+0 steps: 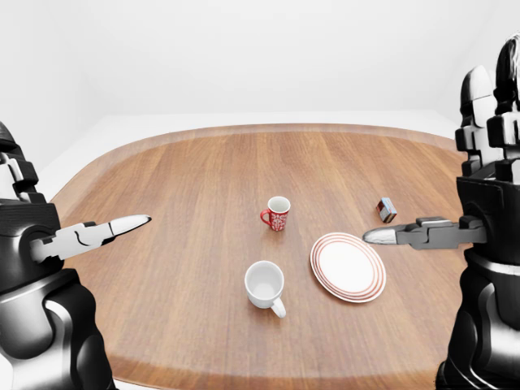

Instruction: Put the white mug on the plate.

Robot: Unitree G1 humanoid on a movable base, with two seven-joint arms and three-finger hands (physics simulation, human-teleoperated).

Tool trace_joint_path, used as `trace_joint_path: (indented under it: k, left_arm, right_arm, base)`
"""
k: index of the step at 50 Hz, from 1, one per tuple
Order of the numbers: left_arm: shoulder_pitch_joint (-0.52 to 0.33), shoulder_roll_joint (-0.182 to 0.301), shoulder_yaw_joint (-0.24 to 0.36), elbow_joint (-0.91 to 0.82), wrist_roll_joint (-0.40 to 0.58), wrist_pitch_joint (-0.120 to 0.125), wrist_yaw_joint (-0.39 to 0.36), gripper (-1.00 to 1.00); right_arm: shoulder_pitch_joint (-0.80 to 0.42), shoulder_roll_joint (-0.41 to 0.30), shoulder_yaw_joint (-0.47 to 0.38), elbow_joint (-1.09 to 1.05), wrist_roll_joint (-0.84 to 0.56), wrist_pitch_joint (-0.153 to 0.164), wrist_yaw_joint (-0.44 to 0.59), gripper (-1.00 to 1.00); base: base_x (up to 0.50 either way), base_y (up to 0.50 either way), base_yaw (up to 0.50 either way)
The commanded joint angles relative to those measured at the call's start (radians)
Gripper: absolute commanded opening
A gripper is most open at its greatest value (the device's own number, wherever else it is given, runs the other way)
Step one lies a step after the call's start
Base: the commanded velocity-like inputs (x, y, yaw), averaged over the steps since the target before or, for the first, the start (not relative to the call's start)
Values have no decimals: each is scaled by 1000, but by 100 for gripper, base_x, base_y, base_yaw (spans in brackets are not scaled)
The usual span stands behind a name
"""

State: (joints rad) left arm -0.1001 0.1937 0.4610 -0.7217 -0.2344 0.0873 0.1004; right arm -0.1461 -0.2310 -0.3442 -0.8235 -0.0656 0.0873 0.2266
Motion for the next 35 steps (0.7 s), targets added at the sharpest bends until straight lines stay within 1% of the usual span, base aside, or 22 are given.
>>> trace_joint_path:
  k: [1,4,5,7,9,13,16,23,27,35]
  left_arm:
    - [-3,0,-1,-2,3,0,-1,100]
    - [-1,-1,-4,-1,6,0,-1,100]
    - [0,-3,-6,1,8,0,-2,100]
    - [1,-4,-6,1,9,0,-2,100]
    - [2,-4,-6,0,9,0,-3,100]
    - [4,-7,-8,3,11,0,-5,100]
    - [4,-7,-6,2,10,0,-5,100]
    - [5,-8,-6,1,12,0,-6,100]
    - [7,-9,-7,3,14,0,-7,100]
    - [8,-10,-9,7,15,0,-8,100]
  right_arm:
    - [-297,-143,210,142,-312,0,208,100]
    - [-332,-156,282,214,-451,0,328,100]
    - [-353,-153,319,250,-496,0,399,100]
    - [-371,-125,340,299,-602,0,472,100]
    - [-394,-103,358,360,-696,0,472,100]
    - [-434,-44,346,434,-842,0,472,100]
    - [-435,-9,339,461,-918,0,472,100]
    - [-432,46,349,507,-1032,0,472,100]
    - [-420,66,359,512,-1085,0,472,100]
    - [-365,104,373,521,-1143,0,472,100]
  base:
    - [0,0,0]
    - [0,0,0]
    - [0,0,0]
    - [0,0,0]
    - [0,0,0]
    - [0,0,0]
    - [0,0,0]
    - [0,0,0]
    - [0,0,0]
    - [0,0,0]
